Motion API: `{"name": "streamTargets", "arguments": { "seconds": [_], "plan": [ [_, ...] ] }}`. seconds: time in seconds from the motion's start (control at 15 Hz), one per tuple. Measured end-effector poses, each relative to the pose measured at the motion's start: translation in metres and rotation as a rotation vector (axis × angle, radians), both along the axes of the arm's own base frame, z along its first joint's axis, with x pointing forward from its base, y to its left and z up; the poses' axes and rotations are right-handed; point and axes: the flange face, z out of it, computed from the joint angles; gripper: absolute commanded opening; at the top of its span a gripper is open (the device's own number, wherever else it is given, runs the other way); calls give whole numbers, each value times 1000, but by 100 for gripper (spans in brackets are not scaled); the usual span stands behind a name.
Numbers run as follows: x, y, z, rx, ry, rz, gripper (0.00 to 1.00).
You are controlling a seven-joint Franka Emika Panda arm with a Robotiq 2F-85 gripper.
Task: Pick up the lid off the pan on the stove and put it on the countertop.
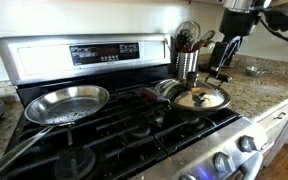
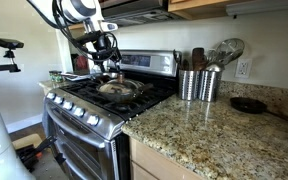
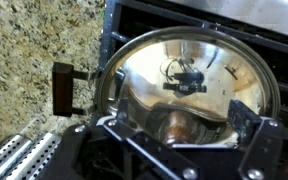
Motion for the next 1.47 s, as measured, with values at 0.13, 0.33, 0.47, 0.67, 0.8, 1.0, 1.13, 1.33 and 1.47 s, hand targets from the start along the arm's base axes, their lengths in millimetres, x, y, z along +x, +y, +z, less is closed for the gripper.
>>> {"name": "streamTargets", "arguments": {
  "seconds": [0.13, 0.33, 0.47, 0.67, 0.8, 1.0, 1.13, 1.33, 1.47],
  "plan": [
    [10, 3, -3, 16, -35, 31, 100],
    [26, 3, -9, 38, -63, 69, 100],
    [36, 1, -14, 44, -62, 82, 100],
    [46, -3, -21, 51, -60, 103, 100],
    [52, -5, -25, 60, -71, 127, 100],
    [59, -7, -35, 87, -81, 160, 100],
    [62, -6, -44, 112, -70, 173, 85],
    [64, -3, -54, 141, -43, 184, 60],
    [66, 0, -54, 156, -42, 193, 47]
  ]
}}
